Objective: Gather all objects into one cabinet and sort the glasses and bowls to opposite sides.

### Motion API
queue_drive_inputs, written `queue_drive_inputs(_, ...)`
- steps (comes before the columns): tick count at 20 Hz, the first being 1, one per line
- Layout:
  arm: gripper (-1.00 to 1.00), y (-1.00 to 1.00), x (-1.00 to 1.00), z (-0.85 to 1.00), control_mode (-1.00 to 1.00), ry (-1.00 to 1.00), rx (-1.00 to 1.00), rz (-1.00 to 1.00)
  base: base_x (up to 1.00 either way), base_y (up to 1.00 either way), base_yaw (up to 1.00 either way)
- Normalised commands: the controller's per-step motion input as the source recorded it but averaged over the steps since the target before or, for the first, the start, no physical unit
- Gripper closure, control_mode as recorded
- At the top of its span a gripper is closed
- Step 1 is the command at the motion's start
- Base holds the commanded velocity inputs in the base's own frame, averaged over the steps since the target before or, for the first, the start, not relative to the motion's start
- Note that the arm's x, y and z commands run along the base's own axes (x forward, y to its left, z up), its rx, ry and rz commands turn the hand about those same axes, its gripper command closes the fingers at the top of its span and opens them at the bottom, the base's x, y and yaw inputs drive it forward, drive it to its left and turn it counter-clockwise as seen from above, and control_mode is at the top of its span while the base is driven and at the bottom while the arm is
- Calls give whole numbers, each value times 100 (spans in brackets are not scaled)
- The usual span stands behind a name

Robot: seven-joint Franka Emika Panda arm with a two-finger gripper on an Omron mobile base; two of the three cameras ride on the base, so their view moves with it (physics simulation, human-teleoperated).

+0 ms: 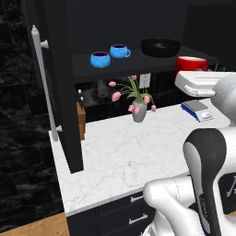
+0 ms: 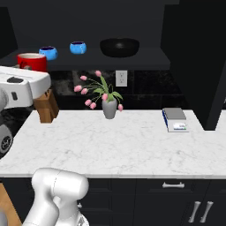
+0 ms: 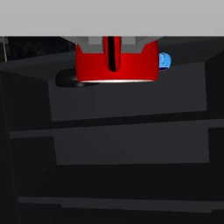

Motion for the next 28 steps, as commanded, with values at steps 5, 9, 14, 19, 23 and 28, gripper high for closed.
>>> queue_drive_inputs(5,100,0,30,4,-100,2,0,0,0,0,0)
queue_drive_inputs(9,100,7,38,1,-100,0,0,0,0,0,0)
queue_drive_inputs(14,100,7,35,0,-100,0,0,0,0,0,0)
queue_drive_inputs(19,100,7,31,0,-100,0,0,0,0,0,0)
queue_drive_inputs(23,100,12,28,0,-100,0,0,0,0,0,0)
queue_drive_inputs(28,100,12,21,0,-100,0,0,0,0,0,0)
